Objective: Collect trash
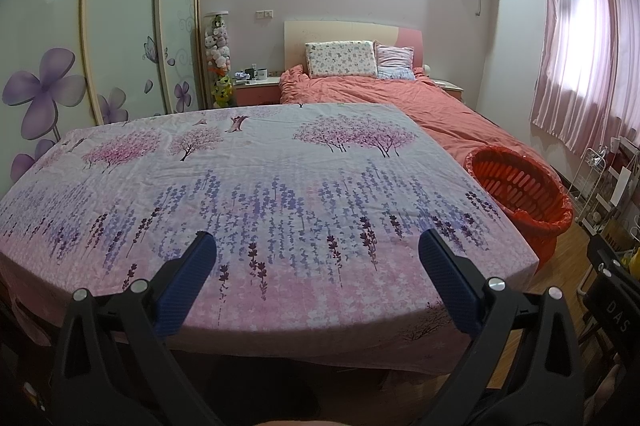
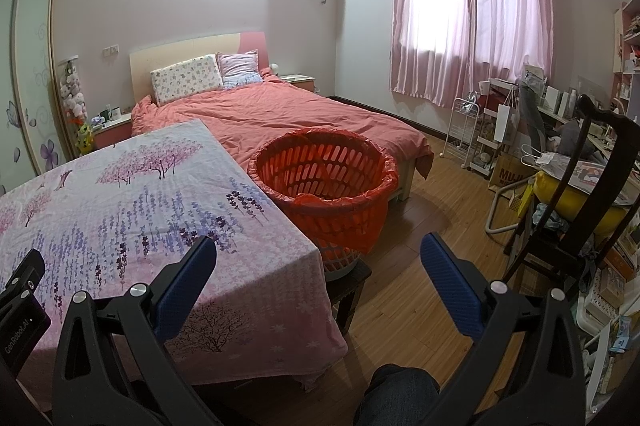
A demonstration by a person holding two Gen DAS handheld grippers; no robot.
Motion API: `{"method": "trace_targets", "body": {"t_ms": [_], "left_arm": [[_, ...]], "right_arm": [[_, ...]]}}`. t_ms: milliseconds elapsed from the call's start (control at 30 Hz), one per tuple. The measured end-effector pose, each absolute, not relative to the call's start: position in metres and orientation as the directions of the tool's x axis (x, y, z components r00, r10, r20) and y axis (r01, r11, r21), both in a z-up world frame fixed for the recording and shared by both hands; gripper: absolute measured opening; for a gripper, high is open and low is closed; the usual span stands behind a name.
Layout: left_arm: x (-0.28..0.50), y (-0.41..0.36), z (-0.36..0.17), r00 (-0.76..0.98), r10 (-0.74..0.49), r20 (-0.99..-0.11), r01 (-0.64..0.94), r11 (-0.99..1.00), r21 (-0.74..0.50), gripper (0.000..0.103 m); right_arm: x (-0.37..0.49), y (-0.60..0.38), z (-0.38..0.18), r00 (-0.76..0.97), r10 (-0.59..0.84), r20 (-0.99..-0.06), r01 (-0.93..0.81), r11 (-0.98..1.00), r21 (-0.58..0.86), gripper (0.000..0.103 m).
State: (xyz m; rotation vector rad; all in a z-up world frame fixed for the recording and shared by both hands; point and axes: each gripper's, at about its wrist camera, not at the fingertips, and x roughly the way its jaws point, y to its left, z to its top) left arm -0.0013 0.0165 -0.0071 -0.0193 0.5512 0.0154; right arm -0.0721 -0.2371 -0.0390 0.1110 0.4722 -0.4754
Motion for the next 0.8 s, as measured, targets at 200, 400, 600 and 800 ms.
{"method": "trace_targets", "body": {"t_ms": [200,400,600,800], "left_arm": [[-0.0008,0.0168,-0.0068,0.851,0.008,-0.525,-0.019,1.000,-0.015,0.099],[-0.0002,0.0169,-0.0074,0.850,0.008,-0.526,-0.018,1.000,-0.014,0.099],[0.0006,0.0187,-0.0087,0.852,0.011,-0.523,-0.021,1.000,-0.013,0.099],[0.0005,0.0183,-0.0084,0.852,0.009,-0.524,-0.020,1.000,-0.014,0.099]], "right_arm": [[-0.0720,-0.2371,-0.0401,0.784,-0.413,-0.463,0.463,0.886,-0.006,0.101],[-0.0717,-0.2374,-0.0409,0.784,-0.413,-0.464,0.463,0.886,-0.006,0.101],[-0.0714,-0.2376,-0.0406,0.784,-0.413,-0.465,0.463,0.886,-0.006,0.101],[-0.0711,-0.2378,-0.0404,0.784,-0.412,-0.465,0.463,0.886,-0.006,0.101]]}}
